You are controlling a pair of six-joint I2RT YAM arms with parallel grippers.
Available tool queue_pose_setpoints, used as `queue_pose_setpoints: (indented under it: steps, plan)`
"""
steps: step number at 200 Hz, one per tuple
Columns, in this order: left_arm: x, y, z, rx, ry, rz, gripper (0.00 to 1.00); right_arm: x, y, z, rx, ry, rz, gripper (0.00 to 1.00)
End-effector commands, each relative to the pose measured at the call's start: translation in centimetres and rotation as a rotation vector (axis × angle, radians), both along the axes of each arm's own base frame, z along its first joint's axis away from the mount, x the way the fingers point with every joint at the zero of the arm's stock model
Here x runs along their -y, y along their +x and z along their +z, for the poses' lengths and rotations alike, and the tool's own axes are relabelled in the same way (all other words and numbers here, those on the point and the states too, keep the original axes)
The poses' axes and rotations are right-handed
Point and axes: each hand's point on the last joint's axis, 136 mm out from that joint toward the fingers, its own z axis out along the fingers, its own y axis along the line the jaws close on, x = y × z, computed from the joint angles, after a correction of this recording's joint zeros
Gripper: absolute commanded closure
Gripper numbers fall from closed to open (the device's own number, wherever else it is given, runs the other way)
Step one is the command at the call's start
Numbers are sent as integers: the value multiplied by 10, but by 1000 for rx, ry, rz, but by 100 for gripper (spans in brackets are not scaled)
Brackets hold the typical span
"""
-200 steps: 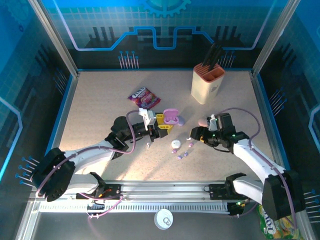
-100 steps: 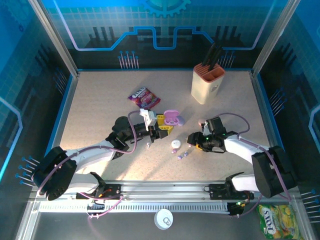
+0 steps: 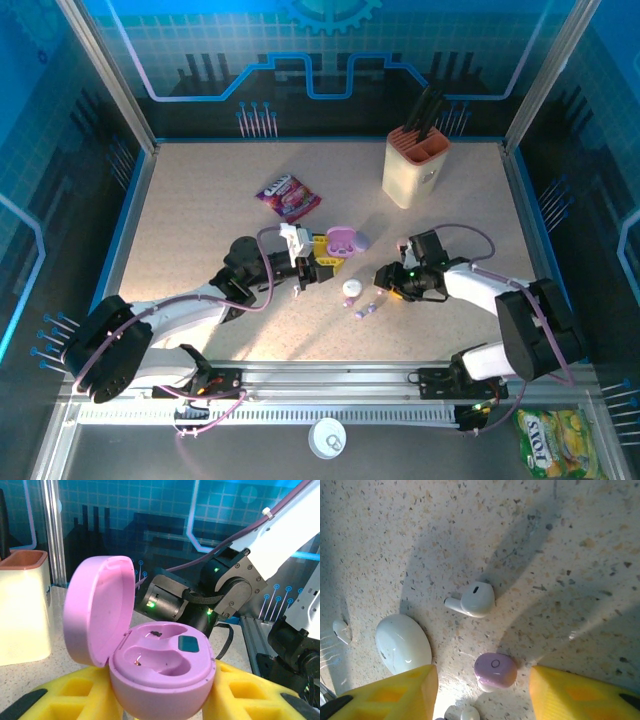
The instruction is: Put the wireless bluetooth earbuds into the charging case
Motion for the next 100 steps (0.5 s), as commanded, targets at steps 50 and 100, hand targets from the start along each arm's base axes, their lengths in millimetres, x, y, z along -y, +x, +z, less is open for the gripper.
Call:
queue_pose_setpoints:
  steps: [50,100]
  plan:
    - [-5,-7,2,53,2,7,60,-17,15,6,42,4,67,56]
    - [-7,-7,1,54,11,16,60,-20,21,5,46,-33,102,58]
